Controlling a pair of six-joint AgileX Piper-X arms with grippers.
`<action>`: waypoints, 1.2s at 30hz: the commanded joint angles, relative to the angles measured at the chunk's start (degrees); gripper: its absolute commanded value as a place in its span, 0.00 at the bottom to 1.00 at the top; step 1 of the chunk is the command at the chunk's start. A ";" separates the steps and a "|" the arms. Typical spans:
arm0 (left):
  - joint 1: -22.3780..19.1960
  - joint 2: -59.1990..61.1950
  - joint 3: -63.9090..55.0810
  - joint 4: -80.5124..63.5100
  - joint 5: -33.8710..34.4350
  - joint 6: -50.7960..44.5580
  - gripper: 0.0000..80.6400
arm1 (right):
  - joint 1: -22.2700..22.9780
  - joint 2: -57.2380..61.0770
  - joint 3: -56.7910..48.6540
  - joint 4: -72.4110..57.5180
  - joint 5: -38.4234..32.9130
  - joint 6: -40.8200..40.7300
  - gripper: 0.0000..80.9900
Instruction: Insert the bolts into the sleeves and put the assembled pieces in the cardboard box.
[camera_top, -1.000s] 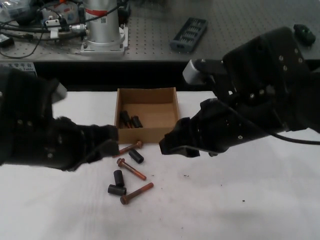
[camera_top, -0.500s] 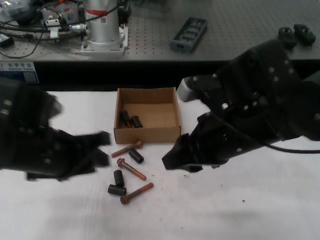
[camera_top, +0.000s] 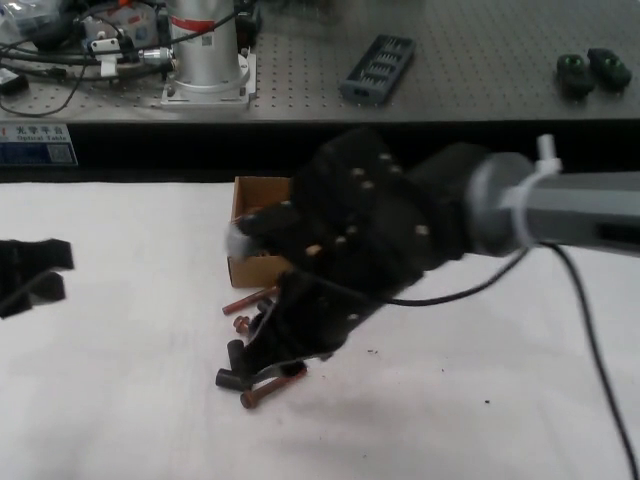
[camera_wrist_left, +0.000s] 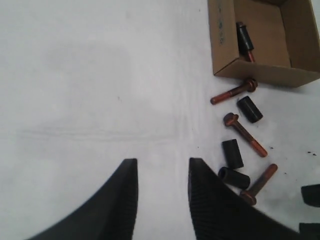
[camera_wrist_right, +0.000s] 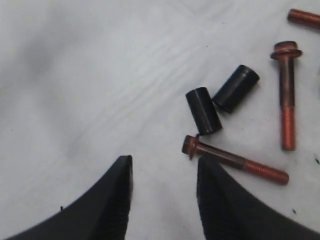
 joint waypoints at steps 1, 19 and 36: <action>1.23 -1.88 -0.56 0.13 -0.42 1.10 0.31 | 0.37 0.53 -0.86 1.60 0.77 -2.45 0.35; 1.54 -7.52 -0.56 7.52 -0.69 0.60 0.31 | 1.22 12.12 -14.40 4.91 9.47 -15.35 0.37; 1.54 -12.53 -0.56 10.93 -0.55 -7.91 0.31 | 1.22 16.39 -17.44 10.32 12.01 -15.74 0.36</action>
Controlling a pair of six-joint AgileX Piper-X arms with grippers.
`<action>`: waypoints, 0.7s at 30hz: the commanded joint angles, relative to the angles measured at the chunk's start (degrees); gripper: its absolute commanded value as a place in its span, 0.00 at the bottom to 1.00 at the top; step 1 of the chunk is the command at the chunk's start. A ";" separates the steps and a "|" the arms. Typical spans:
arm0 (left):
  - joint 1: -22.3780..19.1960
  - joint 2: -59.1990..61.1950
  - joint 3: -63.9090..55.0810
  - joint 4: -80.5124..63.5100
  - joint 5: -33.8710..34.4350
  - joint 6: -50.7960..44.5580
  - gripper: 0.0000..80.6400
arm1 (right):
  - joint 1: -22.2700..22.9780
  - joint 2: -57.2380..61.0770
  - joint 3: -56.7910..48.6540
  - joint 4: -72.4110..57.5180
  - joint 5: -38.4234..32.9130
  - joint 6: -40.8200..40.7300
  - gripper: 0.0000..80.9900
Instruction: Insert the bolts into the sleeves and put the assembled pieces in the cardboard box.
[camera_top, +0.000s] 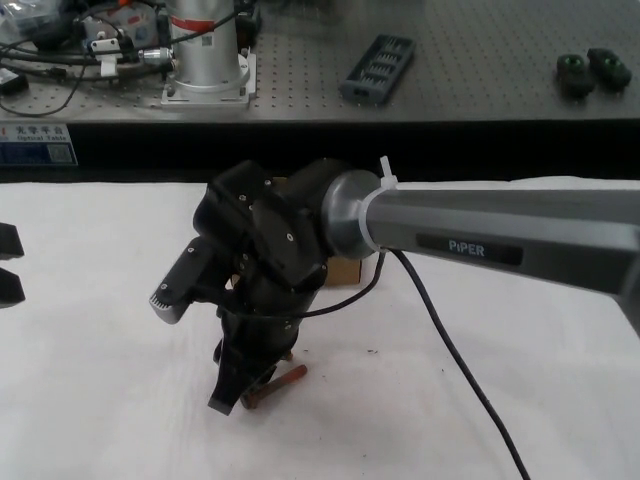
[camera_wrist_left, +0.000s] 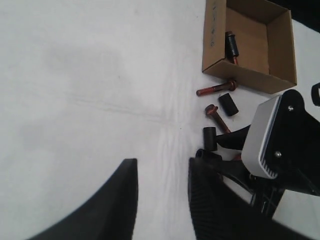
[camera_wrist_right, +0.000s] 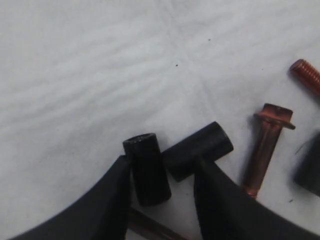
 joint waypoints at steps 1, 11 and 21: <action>0.17 -0.54 -0.56 0.18 -0.53 -0.43 0.31 | -0.02 0.93 0.00 1.63 -0.23 -0.44 0.36; 0.17 -0.54 -0.56 0.18 0.97 -0.45 0.31 | -0.42 1.73 0.00 5.54 2.12 -2.56 0.31; 0.17 -0.54 -0.56 0.18 2.66 -0.45 0.31 | -0.88 1.73 -0.15 8.37 2.80 -2.39 0.24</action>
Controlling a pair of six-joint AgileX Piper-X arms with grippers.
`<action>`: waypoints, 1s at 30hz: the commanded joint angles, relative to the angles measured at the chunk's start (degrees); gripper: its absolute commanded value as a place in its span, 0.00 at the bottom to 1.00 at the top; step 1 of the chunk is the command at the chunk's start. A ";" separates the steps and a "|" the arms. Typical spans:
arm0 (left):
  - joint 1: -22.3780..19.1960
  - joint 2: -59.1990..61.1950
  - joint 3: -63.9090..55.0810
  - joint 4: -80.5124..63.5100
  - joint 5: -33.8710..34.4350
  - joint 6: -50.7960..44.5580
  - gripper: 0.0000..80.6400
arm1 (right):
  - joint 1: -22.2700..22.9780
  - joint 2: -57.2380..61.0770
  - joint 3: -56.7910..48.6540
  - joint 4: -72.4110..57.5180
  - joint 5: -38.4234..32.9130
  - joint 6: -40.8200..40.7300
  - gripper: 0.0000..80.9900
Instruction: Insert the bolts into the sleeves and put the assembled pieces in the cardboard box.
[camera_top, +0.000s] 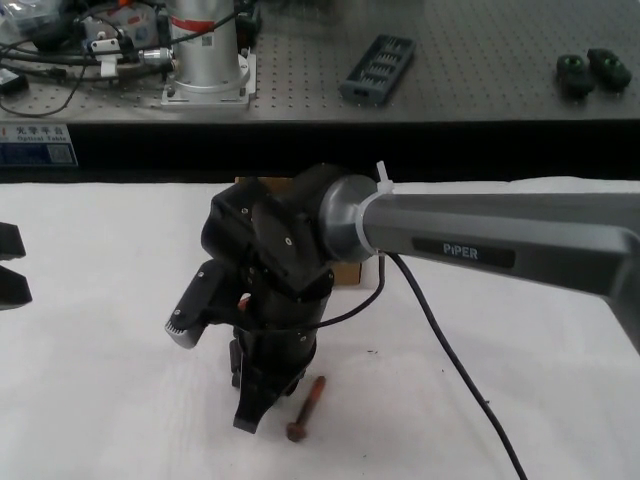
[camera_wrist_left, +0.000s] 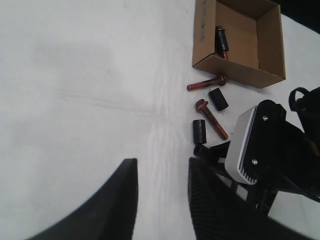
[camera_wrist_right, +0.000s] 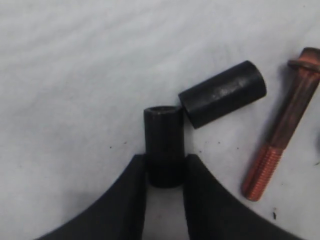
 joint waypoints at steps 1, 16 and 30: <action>0.17 -0.54 -0.56 -0.23 0.40 -0.45 0.31 | -0.74 0.51 0.07 1.15 1.02 1.42 0.24; 0.17 -0.54 -0.56 -0.35 0.01 -0.45 0.31 | -1.27 -1.14 -0.15 1.56 1.15 3.52 0.23; 0.17 -0.54 1.02 -3.37 -0.13 0.52 0.31 | -3.84 -9.67 0.25 5.52 -0.37 6.96 0.04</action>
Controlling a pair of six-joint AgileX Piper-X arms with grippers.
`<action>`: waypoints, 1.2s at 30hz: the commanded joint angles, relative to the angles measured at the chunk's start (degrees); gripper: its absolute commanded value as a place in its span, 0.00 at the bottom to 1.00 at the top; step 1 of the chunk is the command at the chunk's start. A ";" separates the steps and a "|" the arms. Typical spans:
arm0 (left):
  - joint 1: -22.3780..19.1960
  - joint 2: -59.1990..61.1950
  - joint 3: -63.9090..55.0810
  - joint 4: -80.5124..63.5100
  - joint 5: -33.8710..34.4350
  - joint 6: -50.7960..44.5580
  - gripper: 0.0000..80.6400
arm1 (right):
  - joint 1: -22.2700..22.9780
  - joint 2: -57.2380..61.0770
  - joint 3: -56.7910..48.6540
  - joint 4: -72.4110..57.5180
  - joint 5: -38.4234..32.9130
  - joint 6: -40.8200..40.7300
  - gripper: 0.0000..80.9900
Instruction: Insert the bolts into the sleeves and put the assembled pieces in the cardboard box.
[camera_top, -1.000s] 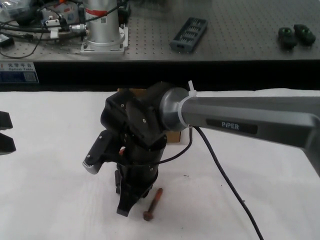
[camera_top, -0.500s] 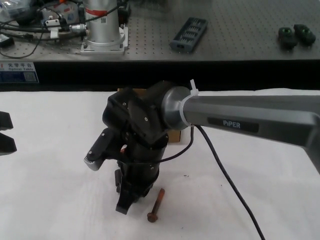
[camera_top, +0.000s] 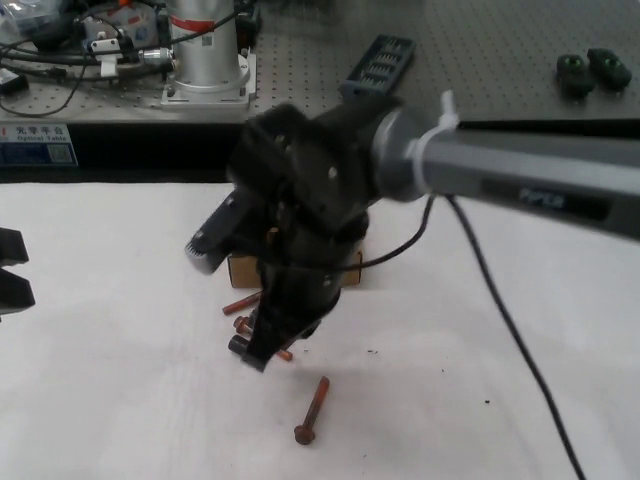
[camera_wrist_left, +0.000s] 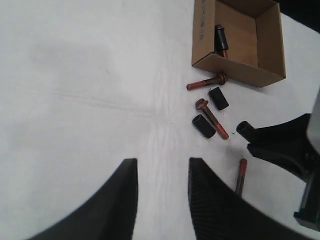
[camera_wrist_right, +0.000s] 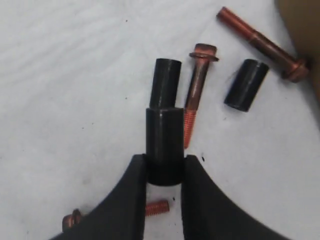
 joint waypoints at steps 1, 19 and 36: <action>0.17 -0.54 0.22 -2.83 -0.36 0.52 0.31 | -1.06 -1.43 -0.14 3.80 -2.79 0.54 0.04; -6.18 15.82 0.09 -19.61 3.49 1.12 0.31 | -4.78 -17.59 27.06 -15.29 -15.46 4.51 0.04; -18.32 31.29 -7.07 -25.82 -0.94 11.78 0.31 | -9.68 -29.24 51.04 -33.05 -15.62 18.76 0.04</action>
